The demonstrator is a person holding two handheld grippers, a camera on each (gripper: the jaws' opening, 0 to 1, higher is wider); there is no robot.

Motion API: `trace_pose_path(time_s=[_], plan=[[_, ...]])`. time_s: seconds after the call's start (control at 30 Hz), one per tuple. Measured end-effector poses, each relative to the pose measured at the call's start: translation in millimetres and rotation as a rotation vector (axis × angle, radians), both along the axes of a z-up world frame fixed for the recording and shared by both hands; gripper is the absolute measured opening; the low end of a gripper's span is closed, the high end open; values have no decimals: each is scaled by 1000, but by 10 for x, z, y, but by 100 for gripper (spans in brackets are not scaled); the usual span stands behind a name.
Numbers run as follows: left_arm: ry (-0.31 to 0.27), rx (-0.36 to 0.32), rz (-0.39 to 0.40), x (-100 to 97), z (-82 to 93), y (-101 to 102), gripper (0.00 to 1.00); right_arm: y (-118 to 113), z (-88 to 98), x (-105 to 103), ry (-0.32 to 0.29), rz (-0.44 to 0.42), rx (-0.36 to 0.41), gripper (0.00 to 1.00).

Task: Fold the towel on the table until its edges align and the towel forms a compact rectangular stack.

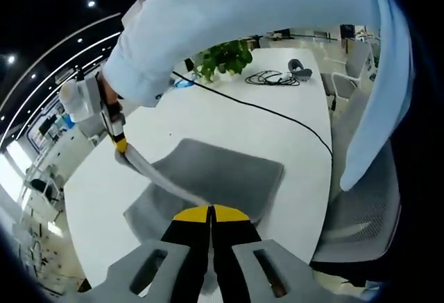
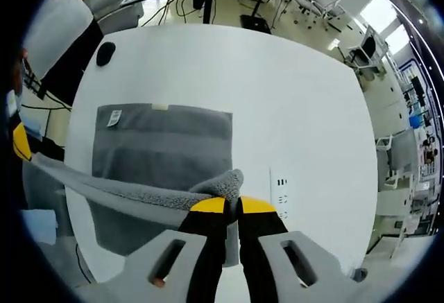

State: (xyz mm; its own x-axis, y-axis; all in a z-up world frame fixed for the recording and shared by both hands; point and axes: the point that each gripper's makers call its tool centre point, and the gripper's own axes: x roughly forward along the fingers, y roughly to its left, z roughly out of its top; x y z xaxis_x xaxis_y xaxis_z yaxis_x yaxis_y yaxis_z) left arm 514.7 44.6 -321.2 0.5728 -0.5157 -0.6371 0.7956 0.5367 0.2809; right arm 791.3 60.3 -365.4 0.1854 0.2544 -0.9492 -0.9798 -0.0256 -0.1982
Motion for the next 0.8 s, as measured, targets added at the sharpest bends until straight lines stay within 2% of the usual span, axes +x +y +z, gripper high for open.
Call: trace_pose_path(time_s=[0.37, 0.8], plan=[[36, 13, 47, 8, -238, 192, 0, 152, -289, -26, 26, 12, -8, 3], [65, 18, 87, 8, -384, 342, 0, 317, -452, 1, 41, 27, -9, 3]])
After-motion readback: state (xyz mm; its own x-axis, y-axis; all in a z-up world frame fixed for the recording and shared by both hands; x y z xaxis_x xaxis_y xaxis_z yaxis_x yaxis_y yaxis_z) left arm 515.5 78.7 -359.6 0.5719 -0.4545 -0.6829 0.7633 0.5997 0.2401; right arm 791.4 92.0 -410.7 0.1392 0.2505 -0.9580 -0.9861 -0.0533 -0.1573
